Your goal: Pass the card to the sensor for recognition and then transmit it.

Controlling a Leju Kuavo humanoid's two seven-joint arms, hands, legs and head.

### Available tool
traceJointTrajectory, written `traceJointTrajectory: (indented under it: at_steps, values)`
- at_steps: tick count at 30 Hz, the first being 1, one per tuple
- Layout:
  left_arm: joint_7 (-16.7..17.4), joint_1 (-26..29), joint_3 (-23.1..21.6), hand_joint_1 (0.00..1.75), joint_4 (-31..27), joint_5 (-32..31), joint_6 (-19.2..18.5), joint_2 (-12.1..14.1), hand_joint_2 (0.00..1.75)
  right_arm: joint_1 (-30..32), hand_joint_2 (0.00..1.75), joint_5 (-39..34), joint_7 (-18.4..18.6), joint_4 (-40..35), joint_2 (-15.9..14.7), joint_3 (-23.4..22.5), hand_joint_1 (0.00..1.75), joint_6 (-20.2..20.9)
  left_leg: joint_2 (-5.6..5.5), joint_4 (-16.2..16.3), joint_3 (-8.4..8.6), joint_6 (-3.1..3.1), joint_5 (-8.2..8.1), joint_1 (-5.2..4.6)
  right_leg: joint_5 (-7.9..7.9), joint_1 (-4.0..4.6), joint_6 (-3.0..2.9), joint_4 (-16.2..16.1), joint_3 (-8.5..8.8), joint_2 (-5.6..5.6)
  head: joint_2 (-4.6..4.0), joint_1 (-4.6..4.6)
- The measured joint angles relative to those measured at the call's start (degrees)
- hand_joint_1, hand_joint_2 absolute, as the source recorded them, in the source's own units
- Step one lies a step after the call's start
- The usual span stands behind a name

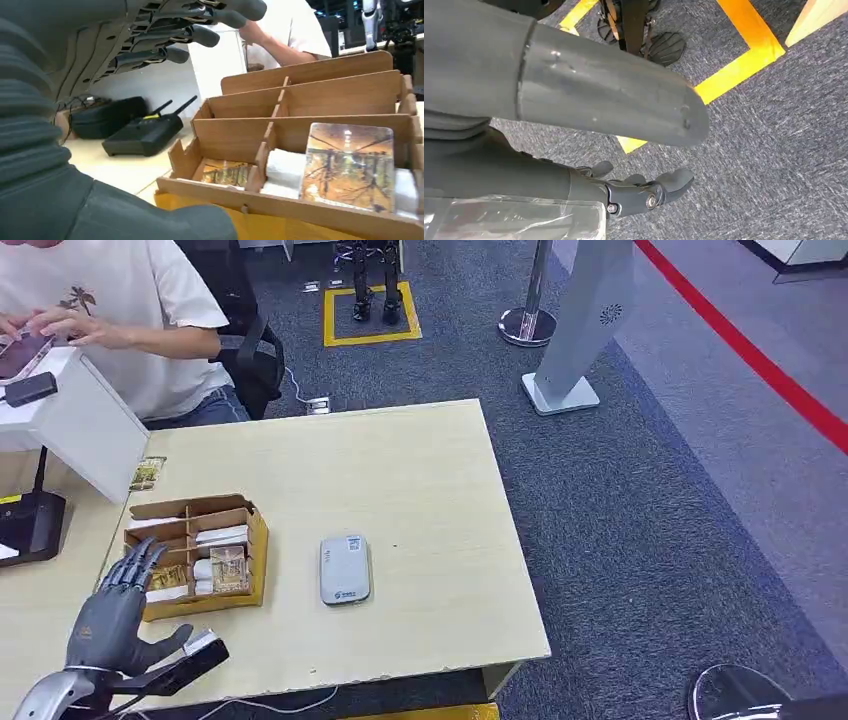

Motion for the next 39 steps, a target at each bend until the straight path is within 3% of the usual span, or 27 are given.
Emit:
traceJointTrajectory:
  at_steps: [13, 39]
  values:
    - [-0.35, -0.69, 0.24, 0.0, 0.11, -1.31, 0.24, -3.19, 1.75, -0.07, 0.0, 0.02, 0.66, 0.0, 0.0, 0.39, 0.0, 0.22, 0.0, 0.0, 0.0, 0.0, 0.0, 0.0, 0.0, 0.0, 0.0, 0.0, 0.0, 0.0, 0.0, 0.0]
    - [0.11, 0.31, 1.27, 0.0, 0.07, -1.31, 0.98, -4.72, 1.75, -0.1, 0.0, 0.0, 0.74, 0.0, 0.0, 1.73, 0.0, 0.35, -0.01, 0.0, 0.0, 0.0, 0.0, 0.0, 0.0, 0.0, 0.0, 0.0, 0.01, -0.03, 0.0, 0.0]
